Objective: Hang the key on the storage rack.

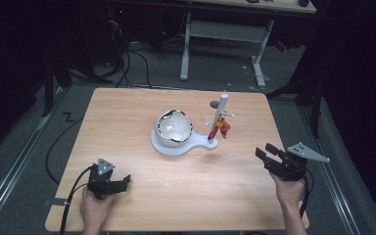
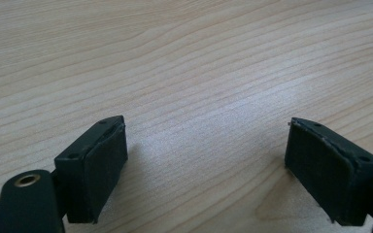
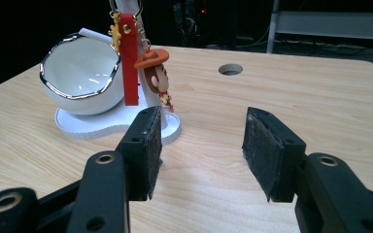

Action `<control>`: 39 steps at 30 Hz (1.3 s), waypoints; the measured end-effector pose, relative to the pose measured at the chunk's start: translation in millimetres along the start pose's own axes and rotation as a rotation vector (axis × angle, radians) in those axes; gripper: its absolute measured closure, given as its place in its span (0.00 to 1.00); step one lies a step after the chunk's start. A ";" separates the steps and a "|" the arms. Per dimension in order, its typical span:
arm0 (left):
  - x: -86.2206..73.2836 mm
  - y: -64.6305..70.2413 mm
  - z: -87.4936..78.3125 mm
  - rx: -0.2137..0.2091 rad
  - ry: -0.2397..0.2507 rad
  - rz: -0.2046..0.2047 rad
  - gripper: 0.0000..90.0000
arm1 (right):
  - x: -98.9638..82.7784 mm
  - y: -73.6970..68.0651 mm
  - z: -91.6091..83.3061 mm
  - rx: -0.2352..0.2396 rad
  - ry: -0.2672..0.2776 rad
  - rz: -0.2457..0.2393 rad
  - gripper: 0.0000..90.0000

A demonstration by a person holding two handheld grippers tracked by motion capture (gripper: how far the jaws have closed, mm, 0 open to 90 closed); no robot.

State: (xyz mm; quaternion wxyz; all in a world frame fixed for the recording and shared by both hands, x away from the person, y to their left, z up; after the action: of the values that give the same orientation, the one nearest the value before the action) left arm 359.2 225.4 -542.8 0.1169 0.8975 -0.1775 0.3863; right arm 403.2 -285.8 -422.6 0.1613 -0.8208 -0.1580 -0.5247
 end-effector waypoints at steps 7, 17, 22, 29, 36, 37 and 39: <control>0.0 0.0 0.0 0.000 0.000 0.000 0.18 | -12.0 3.3 -2.2 -0.012 0.000 0.014 0.54; 0.0 0.0 0.0 0.000 0.000 0.000 0.18 | -32.5 7.2 0.6 -0.033 -0.024 0.032 0.52; 0.0 0.0 0.0 0.000 0.000 0.000 0.18 | -40.4 8.4 2.7 -0.043 -0.036 0.040 0.52; 0.0 0.1 0.0 0.000 0.000 0.000 0.18 | -51.1 8.8 8.3 -0.054 -0.062 0.039 0.51; 0.0 0.1 0.0 0.001 0.000 0.000 0.18 | -59.0 8.3 14.5 -0.068 -0.093 0.030 0.51; 0.0 0.1 0.0 0.001 0.000 0.000 0.18 | -59.0 8.3 14.5 -0.068 -0.093 0.030 0.51; 0.0 0.1 0.0 0.000 0.000 0.000 0.18 | -61.1 8.3 16.9 -0.076 -0.104 0.023 0.51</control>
State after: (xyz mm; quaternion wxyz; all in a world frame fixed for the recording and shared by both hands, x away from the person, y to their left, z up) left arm 359.1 225.3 -542.8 0.1168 0.8976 -0.1773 0.3864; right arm 396.0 -291.4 -485.8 0.1277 -0.8541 -0.1369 -0.4852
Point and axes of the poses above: each handheld gripper's, and its own axes: z roughly forward along the jaws, x roughly out of its top, y roughly to its right, the point moved 5 cm from there along z, roughly forward along the jaws, and after that the axes turned 5 degrees about -x, right-handed, at the moved point
